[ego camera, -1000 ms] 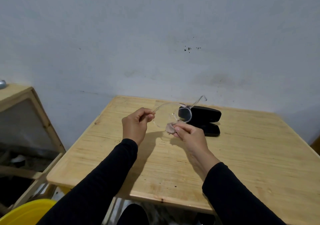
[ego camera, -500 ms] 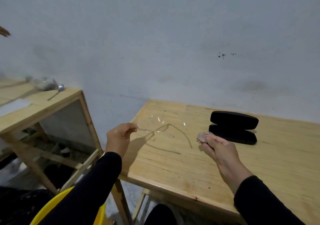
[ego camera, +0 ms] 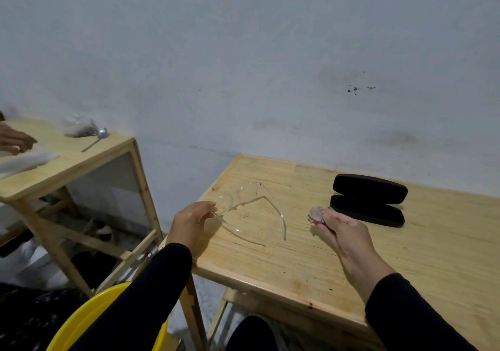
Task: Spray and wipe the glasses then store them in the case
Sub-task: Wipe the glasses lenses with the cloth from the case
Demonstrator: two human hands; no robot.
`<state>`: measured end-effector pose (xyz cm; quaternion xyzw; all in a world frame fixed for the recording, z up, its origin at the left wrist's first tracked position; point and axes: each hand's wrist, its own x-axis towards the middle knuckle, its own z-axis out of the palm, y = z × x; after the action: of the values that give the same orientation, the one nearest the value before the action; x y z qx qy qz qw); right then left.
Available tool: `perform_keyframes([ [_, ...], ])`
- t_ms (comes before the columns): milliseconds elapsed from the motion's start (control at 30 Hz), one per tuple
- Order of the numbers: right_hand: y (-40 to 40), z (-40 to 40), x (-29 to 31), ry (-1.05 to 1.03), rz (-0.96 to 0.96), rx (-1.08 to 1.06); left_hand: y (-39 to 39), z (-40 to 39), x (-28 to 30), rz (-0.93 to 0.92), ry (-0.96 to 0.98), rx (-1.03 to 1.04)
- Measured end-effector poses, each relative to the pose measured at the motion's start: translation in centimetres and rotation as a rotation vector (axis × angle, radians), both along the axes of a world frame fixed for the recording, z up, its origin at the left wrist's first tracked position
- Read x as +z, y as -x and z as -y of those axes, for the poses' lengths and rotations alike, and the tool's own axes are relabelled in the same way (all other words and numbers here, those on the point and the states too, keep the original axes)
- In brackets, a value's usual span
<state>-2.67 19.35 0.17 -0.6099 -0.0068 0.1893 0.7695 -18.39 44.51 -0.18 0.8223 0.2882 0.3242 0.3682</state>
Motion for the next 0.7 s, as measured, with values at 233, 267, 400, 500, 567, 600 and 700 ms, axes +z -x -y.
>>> perform_keyframes([
  [233,0.2,-0.3,0.6,-0.024,0.002,0.003,0.2,0.0,-0.1,-0.06,-0.322,-0.076],
  [267,0.2,-0.2,0.8,-0.017,0.009,0.008,0.2,-0.1,-0.1,-0.065,-0.326,-0.084],
  [400,0.2,0.1,1.6,0.012,0.039,0.019,-0.3,0.1,0.2,0.043,-0.477,-0.078],
  [500,0.1,0.6,2.3,0.026,0.054,0.019,-1.9,2.8,1.6,0.184,-0.462,-0.143],
  [567,0.0,1.3,2.6,0.043,0.077,0.034,-3.7,5.6,2.2,0.258,-0.385,-0.256],
  [600,0.1,1.7,2.8,0.051,0.094,0.044,-4.7,7.1,2.3,0.268,-0.353,-0.318],
  [700,0.2,3.1,3.3,0.063,0.129,0.068,-7.6,11.8,2.1,0.212,-0.219,-0.488],
])
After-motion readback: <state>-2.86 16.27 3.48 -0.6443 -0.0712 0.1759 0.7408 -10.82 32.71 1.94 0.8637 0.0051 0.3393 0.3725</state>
